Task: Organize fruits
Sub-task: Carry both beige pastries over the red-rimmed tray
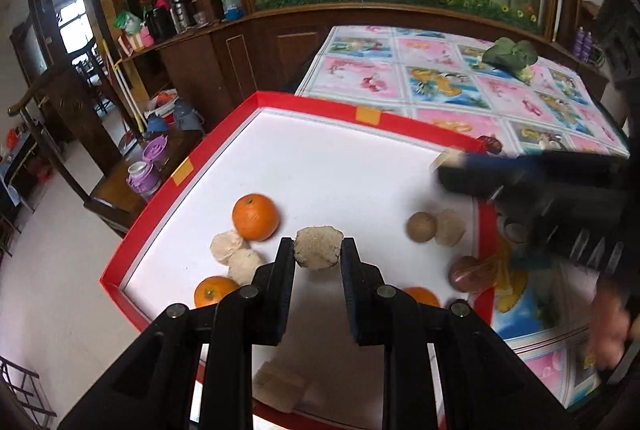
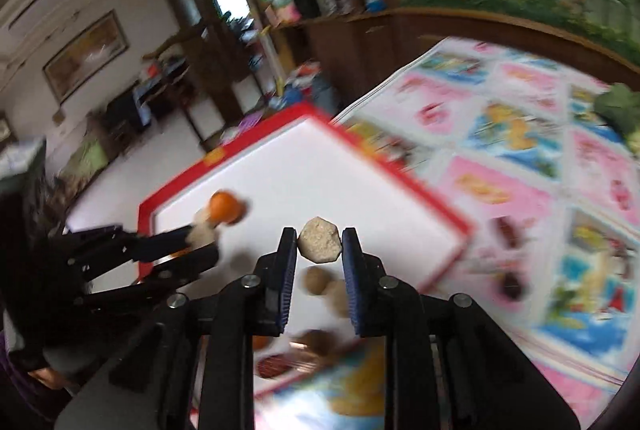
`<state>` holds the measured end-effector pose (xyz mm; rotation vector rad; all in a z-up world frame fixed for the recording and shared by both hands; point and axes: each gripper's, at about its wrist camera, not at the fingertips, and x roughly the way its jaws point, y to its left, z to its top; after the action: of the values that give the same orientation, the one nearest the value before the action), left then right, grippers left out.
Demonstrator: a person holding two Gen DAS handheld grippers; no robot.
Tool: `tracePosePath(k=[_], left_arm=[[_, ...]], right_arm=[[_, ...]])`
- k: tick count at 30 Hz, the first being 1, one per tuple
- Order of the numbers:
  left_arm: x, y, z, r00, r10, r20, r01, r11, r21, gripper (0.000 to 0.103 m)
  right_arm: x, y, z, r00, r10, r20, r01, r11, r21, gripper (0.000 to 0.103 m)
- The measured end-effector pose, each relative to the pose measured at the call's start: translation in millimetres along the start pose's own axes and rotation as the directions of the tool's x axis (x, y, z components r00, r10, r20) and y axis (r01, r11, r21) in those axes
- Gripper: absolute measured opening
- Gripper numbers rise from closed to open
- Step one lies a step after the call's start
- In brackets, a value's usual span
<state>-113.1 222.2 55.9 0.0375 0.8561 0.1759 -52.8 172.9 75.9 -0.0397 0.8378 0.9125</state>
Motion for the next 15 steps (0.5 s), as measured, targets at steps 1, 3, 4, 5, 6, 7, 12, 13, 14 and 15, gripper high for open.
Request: tracePosePath(k=[1, 3, 4, 5, 6, 7, 12, 13, 14, 15], left_arm=[[1.1, 3.1, -1.5, 1.000, 0.006, -0.003, -0.006, 1.000, -0.006, 0.022], [2.7, 11.9, -4.3, 1.000, 0.028, -0.009, -0.028, 0.999, -0.024, 0.022], [3.3, 16.7, -6.1, 0.999, 0.040, -0.013, -0.040, 0.999, -0.031, 0.022], [4.6, 19.9, -6.9, 0.999, 0.048, -0.017, -0.049, 0.998, -0.038, 0.022], [6.0, 23.0, -8.2, 0.998, 0.053, -0.022, -0.054, 0.997, -0.046, 0.022], [7.5, 24.5, -8.7, 0.998, 0.055, -0.027, -0.057, 0.997, -0.050, 0.022], [11.5, 23.0, -10.3, 0.997, 0.061, -0.036, -0.063, 0.997, -0.044, 0.022], [11.6, 22.6, -10.3, 0.997, 0.070, -0.037, -0.071, 0.996, -0.044, 0.023], [12.2, 23.0, -10.1, 0.997, 0.074, -0.039, -0.075, 0.996, -0.045, 0.023], [11.8, 23.3, -10.1, 0.996, 0.078, -0.039, -0.079, 0.996, -0.046, 0.023]], right_arm=[[7.6, 7.2, -2.2, 1.000, 0.019, -0.018, -0.019, 1.000, -0.009, 0.025], [18.0, 19.2, -9.4, 0.998, 0.038, -0.049, -0.040, 0.998, -0.040, 0.025], [21.4, 22.1, -12.4, 0.998, 0.035, -0.056, -0.038, 0.998, -0.057, 0.025], [25.8, 26.0, -15.4, 0.997, 0.028, -0.065, -0.033, 0.997, -0.074, 0.025], [30.5, 27.3, -17.0, 0.997, 0.027, -0.078, -0.033, 0.996, -0.078, 0.025], [34.2, 27.5, -18.1, 0.996, 0.028, -0.090, -0.036, 0.996, -0.077, 0.025], [53.0, 24.6, -21.2, 0.991, 0.011, -0.133, -0.021, 0.997, -0.069, 0.026], [54.8, 25.0, -22.1, 0.991, 0.012, -0.136, -0.022, 0.997, -0.068, 0.026], [54.3, 24.4, -21.6, 0.991, 0.015, -0.133, -0.024, 0.998, -0.065, 0.026], [54.4, 23.9, -20.0, 0.990, 0.016, -0.139, -0.025, 0.997, -0.067, 0.026]])
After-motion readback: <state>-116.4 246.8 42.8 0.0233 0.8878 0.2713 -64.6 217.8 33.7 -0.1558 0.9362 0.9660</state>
